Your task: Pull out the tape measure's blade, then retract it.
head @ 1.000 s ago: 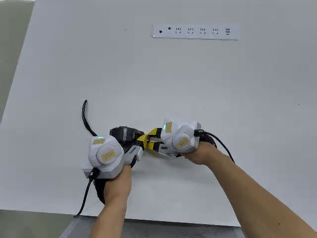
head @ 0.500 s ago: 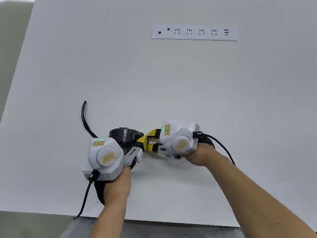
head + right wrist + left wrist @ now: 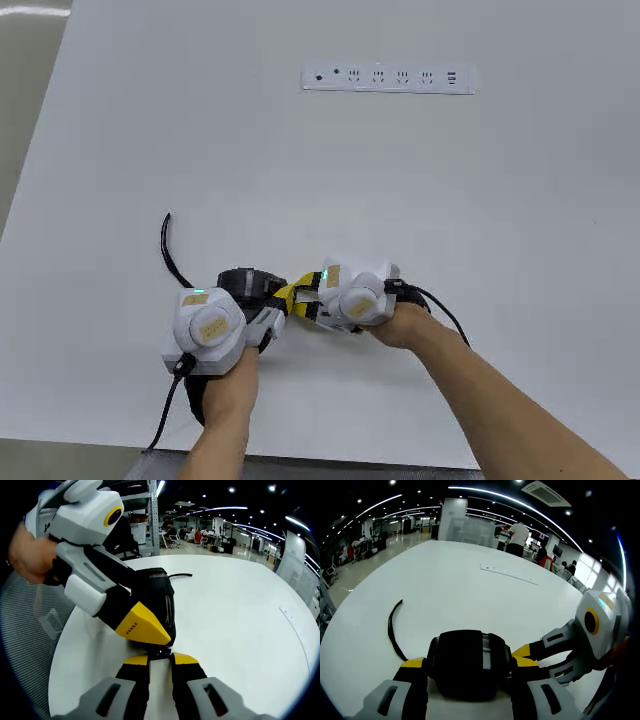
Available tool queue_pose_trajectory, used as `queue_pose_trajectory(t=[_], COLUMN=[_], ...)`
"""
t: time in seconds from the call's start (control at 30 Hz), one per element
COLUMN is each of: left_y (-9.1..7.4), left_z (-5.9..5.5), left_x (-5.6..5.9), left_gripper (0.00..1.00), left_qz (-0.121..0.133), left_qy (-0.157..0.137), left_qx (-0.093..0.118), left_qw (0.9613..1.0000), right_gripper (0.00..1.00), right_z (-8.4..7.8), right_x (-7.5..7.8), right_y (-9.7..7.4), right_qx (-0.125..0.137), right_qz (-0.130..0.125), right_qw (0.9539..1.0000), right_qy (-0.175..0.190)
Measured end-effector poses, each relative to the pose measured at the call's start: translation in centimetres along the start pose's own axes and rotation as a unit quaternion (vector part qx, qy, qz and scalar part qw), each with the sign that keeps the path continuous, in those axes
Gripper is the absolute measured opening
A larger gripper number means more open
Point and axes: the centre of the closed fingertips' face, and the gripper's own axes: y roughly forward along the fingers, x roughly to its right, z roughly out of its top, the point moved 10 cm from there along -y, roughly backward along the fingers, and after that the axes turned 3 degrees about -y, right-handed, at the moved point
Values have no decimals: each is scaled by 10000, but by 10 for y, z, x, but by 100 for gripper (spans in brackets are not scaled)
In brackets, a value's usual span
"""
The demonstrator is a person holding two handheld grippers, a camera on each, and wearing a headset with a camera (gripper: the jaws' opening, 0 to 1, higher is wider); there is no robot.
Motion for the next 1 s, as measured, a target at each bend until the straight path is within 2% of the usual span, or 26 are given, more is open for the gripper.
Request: queue_pose_trajectory(t=[0.53,1.0], left_y=[-4,-14], left_z=[1,2], left_x=[0,-5], left_gripper=[64,69], left_qz=[-62,-288], left_qy=[168,687], left_qx=[-22,-19], left_qw=[9998,9972], right_gripper=[25,34], right_z=[-1,-18], right_x=[-4,-8], right_y=[-18,-50], right_qx=[26,15], right_qz=[-188,-518], right_qw=[9998,9983], right_qy=[-3,251])
